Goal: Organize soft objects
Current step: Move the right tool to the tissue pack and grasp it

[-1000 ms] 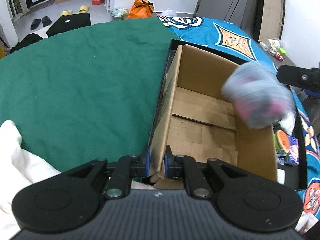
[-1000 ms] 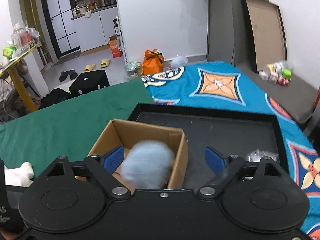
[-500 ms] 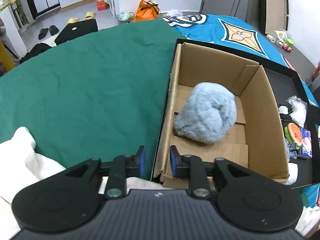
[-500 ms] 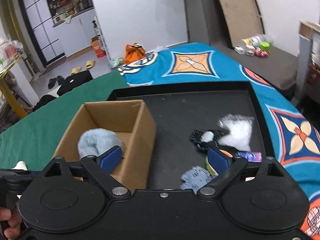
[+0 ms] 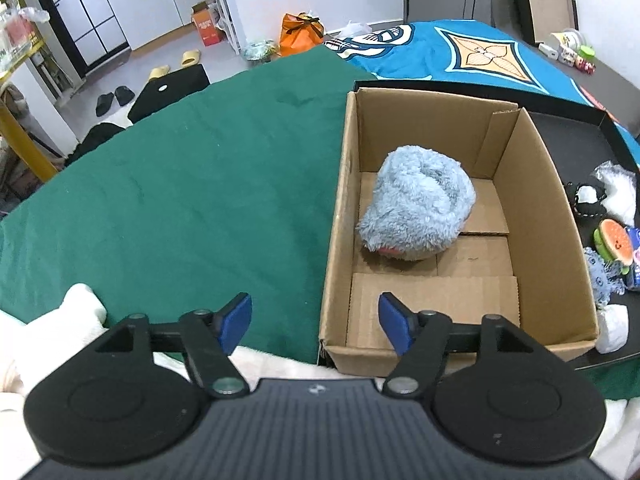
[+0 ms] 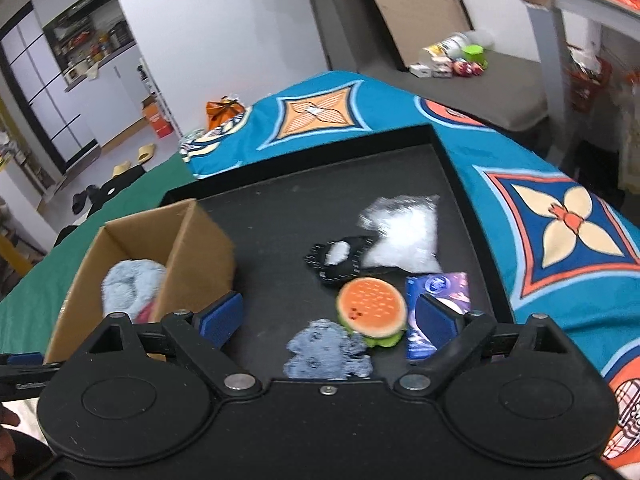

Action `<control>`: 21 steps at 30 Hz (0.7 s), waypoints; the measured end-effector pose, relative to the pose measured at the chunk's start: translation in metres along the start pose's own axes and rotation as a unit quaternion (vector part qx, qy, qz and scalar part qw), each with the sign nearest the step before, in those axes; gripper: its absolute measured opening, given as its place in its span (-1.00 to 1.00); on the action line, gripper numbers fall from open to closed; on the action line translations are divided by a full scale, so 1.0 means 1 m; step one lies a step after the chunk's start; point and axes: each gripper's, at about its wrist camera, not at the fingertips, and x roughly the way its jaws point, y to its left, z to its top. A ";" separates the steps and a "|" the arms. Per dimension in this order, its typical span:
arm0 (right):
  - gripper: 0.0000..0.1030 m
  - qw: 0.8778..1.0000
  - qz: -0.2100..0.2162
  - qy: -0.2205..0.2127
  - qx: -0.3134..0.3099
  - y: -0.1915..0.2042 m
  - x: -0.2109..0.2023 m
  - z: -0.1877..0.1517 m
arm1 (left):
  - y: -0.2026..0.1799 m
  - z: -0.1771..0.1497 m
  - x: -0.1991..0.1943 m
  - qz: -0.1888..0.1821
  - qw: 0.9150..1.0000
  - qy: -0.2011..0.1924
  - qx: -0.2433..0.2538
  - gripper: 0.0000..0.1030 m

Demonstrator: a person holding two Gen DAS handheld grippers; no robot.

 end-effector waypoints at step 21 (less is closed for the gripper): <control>0.21 0.992 -0.097 0.000 0.075 -0.068 0.036 -0.017 | -0.024 0.005 0.003 0.061 0.997 0.007 0.039 0.64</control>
